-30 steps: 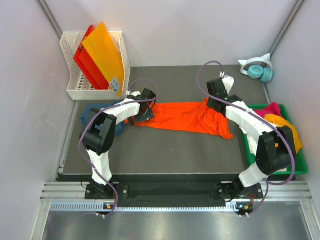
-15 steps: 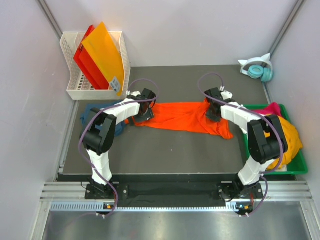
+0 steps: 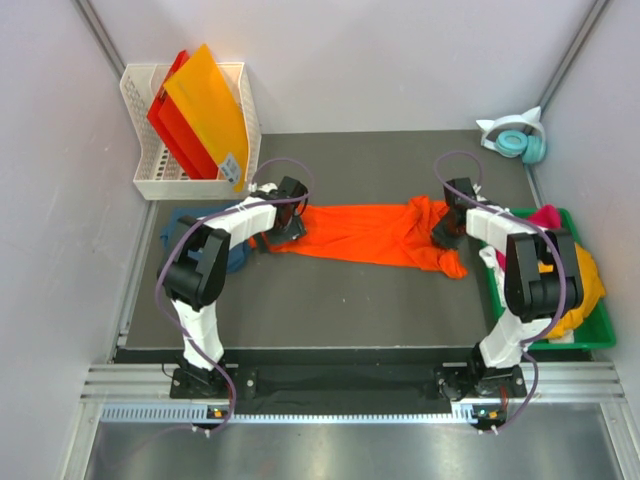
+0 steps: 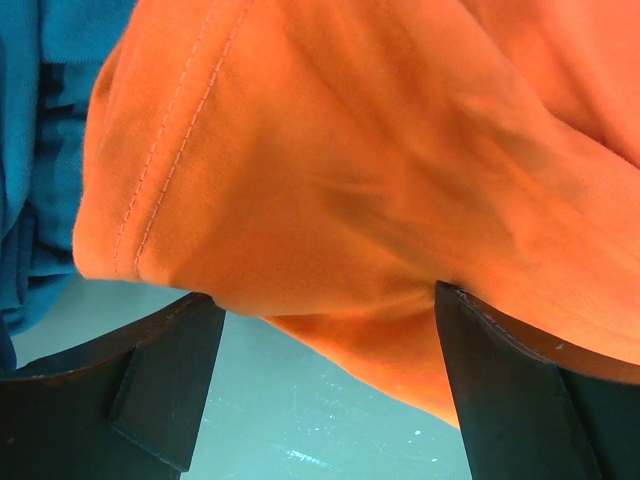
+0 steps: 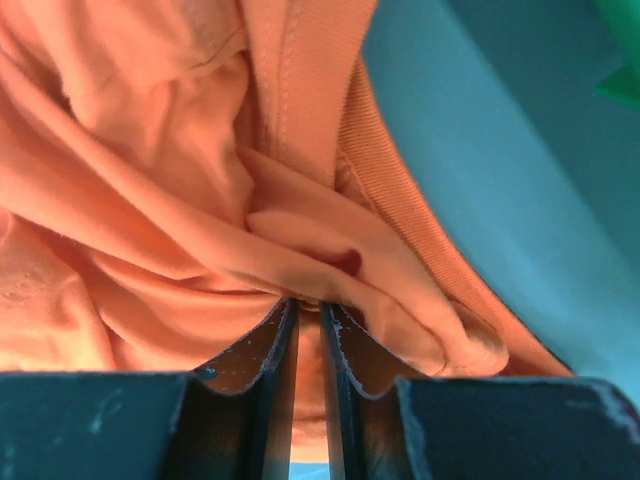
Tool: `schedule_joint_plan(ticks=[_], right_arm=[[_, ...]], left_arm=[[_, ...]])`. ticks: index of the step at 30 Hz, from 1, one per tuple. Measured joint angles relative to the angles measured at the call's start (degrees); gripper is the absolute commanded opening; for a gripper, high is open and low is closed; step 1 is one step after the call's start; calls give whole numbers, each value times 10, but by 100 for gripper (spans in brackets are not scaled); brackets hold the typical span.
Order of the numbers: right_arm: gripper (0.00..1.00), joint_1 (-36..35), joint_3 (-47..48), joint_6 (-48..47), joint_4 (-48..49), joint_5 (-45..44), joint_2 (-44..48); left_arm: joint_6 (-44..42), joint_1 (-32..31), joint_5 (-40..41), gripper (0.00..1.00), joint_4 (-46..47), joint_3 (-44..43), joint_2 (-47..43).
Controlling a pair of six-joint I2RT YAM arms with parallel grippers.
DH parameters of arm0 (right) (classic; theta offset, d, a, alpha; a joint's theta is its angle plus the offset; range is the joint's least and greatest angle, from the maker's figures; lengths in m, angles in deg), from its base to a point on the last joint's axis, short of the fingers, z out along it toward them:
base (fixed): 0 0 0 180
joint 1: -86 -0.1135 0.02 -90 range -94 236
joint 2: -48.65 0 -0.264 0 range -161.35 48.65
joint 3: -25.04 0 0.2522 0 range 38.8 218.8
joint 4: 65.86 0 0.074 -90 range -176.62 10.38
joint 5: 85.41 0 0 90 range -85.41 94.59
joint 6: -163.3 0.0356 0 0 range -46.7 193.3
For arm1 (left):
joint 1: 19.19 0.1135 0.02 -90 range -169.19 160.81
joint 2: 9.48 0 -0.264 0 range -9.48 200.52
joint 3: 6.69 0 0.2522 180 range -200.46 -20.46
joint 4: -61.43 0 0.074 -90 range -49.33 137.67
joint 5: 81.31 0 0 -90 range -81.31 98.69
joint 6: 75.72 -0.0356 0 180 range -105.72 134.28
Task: Fold and stack the t-shirts
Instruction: Fold the tshirt
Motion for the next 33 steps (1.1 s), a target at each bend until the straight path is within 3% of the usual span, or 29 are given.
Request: schedule_joint_plan(ticks=[11,26,29,33], right_arm=[[15,104,-19,9,39,116,2],[14,135,-7,-22,39,156,-12],[19,136,-7,-45,47,169,-12],[38,111,-6,-85,61,159,-5]], left_arm=[[9,37,-10,89,7,23,-16],[11,48,-12,89,8,27,-19],[9,48,-13,91,9,28,-20],[-9,48,-14,95,22,47,-38]])
